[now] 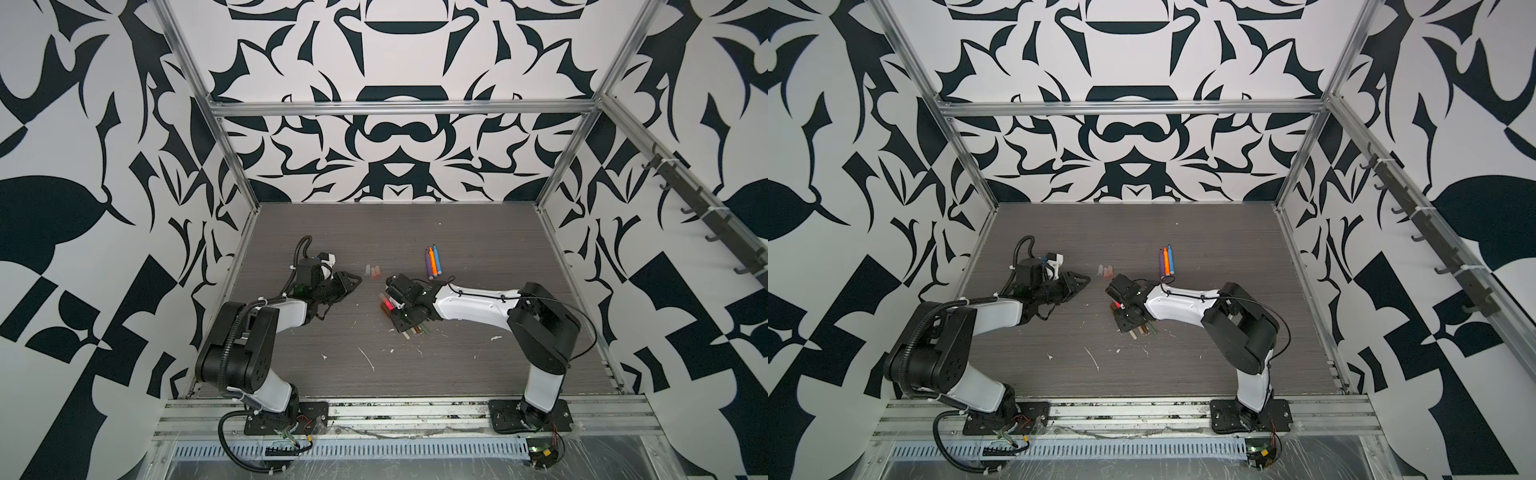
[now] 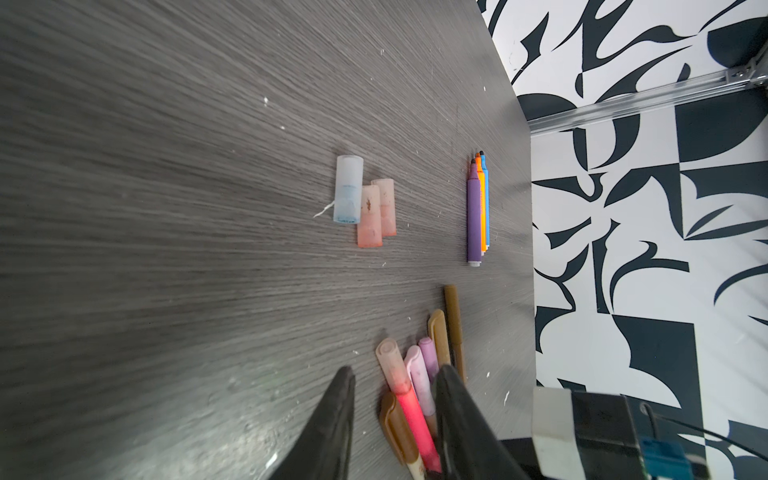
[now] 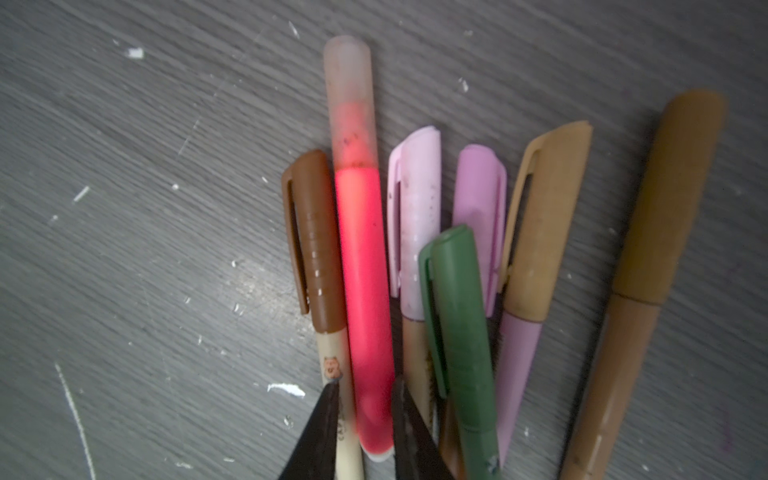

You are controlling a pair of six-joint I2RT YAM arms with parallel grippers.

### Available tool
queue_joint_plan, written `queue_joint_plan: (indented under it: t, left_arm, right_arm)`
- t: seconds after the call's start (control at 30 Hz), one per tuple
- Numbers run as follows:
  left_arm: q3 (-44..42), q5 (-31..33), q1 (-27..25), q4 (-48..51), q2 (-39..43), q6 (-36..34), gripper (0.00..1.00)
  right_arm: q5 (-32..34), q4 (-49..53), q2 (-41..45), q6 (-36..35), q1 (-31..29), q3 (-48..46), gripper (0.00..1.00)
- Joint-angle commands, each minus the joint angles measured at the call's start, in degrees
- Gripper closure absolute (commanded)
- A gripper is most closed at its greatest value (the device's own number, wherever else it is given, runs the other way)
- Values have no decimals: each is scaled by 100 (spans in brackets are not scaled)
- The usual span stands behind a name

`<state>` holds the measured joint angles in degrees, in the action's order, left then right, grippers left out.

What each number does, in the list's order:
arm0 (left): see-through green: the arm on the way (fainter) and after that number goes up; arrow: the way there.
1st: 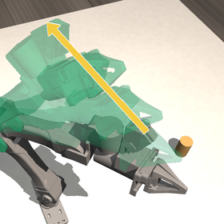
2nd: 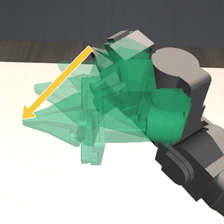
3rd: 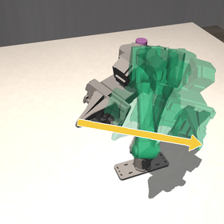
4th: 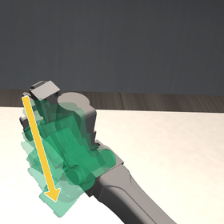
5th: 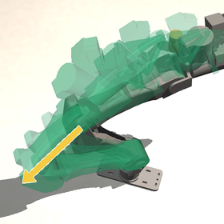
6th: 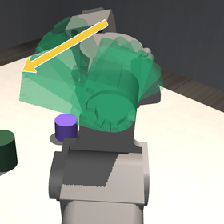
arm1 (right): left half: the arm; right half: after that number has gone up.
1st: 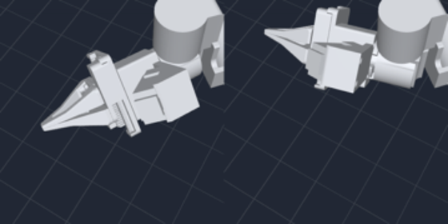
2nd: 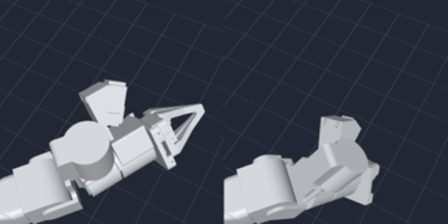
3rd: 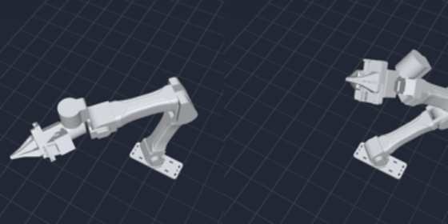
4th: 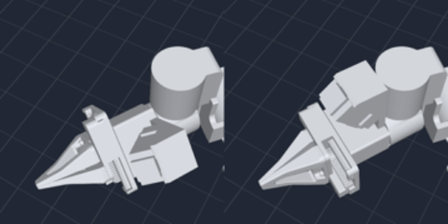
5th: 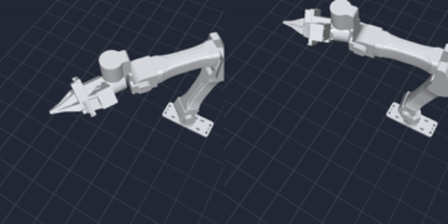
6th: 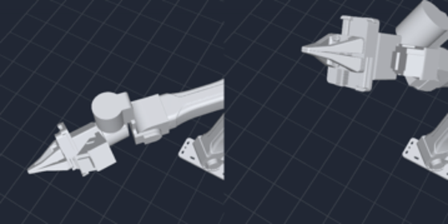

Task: Open the pen caps
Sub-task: 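Move the right gripper to the pink highlighter in the bundle and close it, then lift the pink highlighter toward the left gripper with the right gripper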

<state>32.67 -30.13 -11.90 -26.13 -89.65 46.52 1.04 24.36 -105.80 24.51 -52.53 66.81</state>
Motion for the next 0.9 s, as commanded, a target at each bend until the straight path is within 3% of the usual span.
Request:
queue_joint_plan:
  t: [0.0,0.1,0.27,0.5,0.87]
  left_arm:
    - [115,-108,30,-116,-71,10,64]
    - [113,-110,31,-115,-86,15,64]
    - [134,-125,39,-117,-106,15,64]
    - [143,-142,39,-120,-126,15,64]
    - [143,-145,48,-107,-119,15,64]
  right_arm:
    - [29,112,-48,62,-7,65,76]
    - [11,110,10,76,-3,74,86]
    - [19,121,26,66,-10,104,85]
    - [37,218,-182,29,-4,236,75]
    - [46,165,-114,34,-10,207,82]
